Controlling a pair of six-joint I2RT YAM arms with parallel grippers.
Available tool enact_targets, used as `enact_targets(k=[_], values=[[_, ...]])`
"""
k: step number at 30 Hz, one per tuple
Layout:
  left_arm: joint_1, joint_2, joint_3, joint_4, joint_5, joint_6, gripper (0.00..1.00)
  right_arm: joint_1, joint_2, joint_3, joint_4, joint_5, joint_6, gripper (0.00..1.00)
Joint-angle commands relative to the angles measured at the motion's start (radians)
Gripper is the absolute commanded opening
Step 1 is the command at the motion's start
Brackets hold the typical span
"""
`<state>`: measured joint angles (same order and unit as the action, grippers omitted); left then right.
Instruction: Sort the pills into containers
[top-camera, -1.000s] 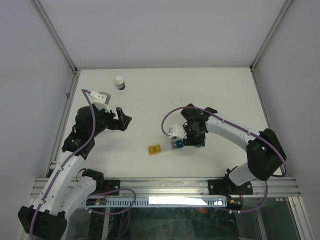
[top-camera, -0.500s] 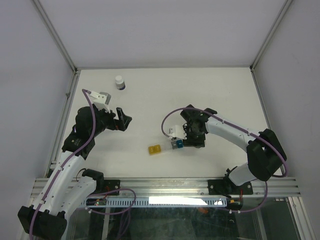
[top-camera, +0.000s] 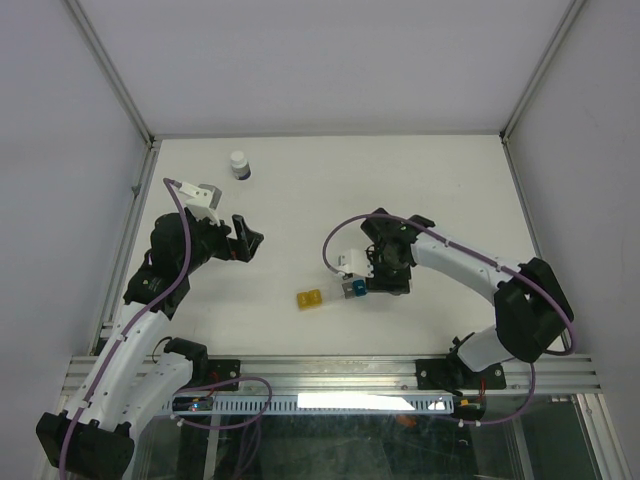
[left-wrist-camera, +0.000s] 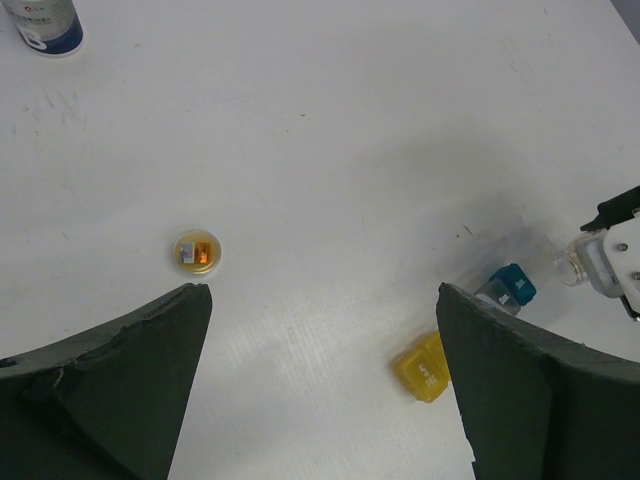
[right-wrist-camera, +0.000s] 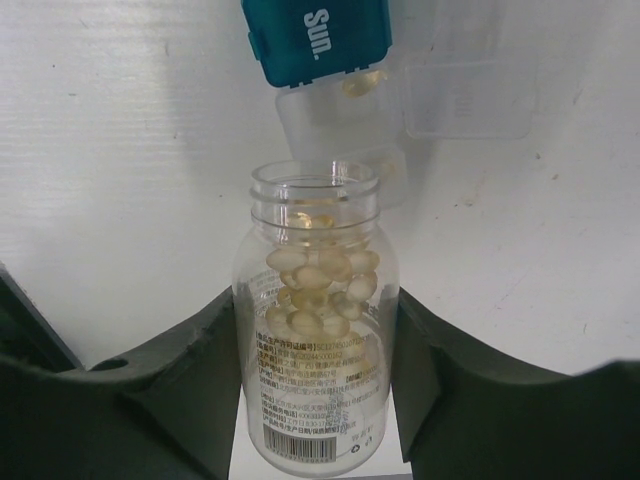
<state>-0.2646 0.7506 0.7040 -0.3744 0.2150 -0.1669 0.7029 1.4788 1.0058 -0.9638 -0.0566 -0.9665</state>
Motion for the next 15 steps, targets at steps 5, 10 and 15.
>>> enact_targets(k=[5,10,15], values=[[0.012,-0.025,-0.004,0.041,0.022,0.023,0.99,-0.004,-0.001,0.067,-0.039,-0.038,0.016,0.0],[0.012,-0.025,-0.004,0.043,0.022,0.023,0.99,-0.008,0.0,0.073,-0.044,-0.011,0.011,0.0],[0.013,-0.023,-0.004,0.042,0.024,0.023,0.99,-0.004,-0.022,0.07,-0.035,-0.027,0.012,0.0]])
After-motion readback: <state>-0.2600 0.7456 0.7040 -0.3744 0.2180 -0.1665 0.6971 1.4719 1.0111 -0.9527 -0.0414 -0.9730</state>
